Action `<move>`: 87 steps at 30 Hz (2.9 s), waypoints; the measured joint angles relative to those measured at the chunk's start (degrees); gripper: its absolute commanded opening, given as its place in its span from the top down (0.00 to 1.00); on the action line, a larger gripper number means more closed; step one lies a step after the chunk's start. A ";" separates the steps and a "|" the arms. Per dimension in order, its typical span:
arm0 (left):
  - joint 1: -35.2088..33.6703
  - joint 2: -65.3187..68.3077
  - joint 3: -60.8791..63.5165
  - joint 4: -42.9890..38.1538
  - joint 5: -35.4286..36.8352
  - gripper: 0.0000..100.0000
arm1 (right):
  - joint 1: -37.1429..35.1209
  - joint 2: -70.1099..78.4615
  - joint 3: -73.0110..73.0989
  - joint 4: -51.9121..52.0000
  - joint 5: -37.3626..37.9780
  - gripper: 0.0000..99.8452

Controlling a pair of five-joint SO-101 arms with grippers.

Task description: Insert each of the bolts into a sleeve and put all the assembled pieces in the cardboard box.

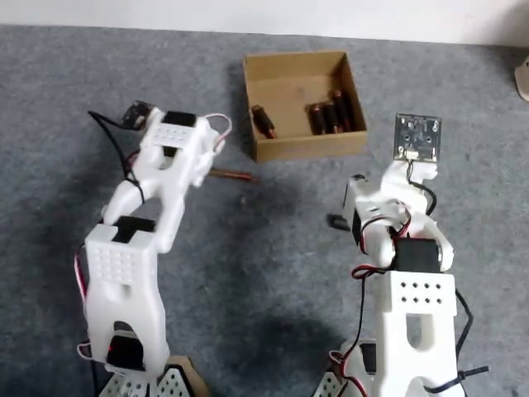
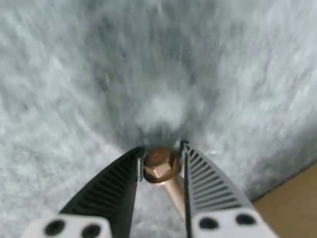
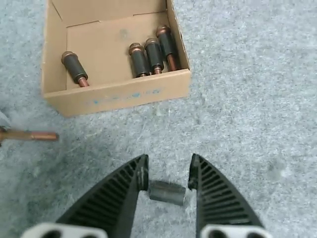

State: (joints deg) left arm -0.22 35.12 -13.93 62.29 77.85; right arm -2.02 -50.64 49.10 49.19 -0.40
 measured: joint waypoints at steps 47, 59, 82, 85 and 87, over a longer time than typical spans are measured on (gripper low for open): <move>-3.60 0.00 -0.09 0.00 -2.11 0.80 | 0.00 0.00 2.99 -4.57 0.00 0.86; -5.36 -0.09 1.93 -0.09 4.22 0.95 | 0.00 0.00 2.99 -4.57 0.00 0.86; -6.59 -0.18 2.02 -0.35 -10.90 0.99 | 0.00 0.00 2.99 -4.57 0.00 0.86; -5.98 -0.18 2.02 -0.35 -15.56 0.99 | 0.00 0.00 3.34 -4.57 0.00 0.86; -5.71 -0.18 2.02 -0.35 -18.46 0.99 | 0.00 0.09 4.40 -4.57 0.09 0.86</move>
State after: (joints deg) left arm -5.93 34.95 -11.91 61.93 59.38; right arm -2.02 -50.55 53.49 44.62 -0.31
